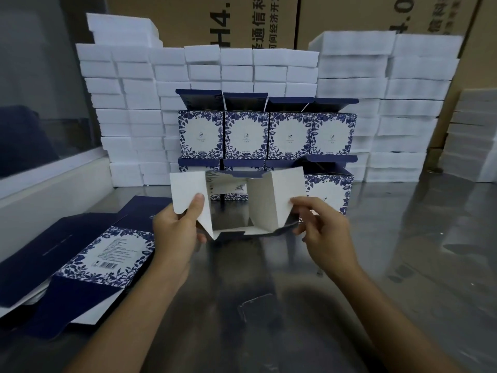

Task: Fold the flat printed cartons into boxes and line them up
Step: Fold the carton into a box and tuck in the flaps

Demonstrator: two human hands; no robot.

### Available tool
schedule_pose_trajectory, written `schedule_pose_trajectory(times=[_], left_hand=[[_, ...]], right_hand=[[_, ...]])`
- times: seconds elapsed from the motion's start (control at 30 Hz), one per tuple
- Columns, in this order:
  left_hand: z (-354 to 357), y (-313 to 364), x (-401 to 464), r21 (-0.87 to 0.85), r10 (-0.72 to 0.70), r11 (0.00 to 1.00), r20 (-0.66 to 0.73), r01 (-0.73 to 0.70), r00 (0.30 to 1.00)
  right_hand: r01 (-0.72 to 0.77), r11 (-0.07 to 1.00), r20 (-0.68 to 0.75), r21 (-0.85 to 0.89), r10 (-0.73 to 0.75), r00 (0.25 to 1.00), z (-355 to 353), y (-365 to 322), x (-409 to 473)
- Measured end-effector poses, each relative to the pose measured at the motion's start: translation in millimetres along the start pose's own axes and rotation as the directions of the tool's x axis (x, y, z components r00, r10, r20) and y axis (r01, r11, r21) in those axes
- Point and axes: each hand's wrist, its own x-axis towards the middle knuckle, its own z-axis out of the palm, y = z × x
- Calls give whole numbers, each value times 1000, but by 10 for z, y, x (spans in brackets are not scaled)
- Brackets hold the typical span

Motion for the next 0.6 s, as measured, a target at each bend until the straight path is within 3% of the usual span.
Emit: schedule_pose_trajectory(times=[0.1,0.2,0.37,0.6], left_hand=[[16,25,-15,-27,-27,999,-1,27,1000],[23,27,-31,-23,-27,999,4,27,1000],[28,10,-32,-26,-26,999,0,26,1000],[35,-43,-11,-18,-36,999,-11,36,999]], right_hand=[[62,997,149,-39,-55,987,32,4,-20],[20,1000,271,-21,-14,963,83,-28,-56],[-144,978,281,153,97,955,83,-55,-80],[-68,997,229,19,62,971,131,-120,-90]])
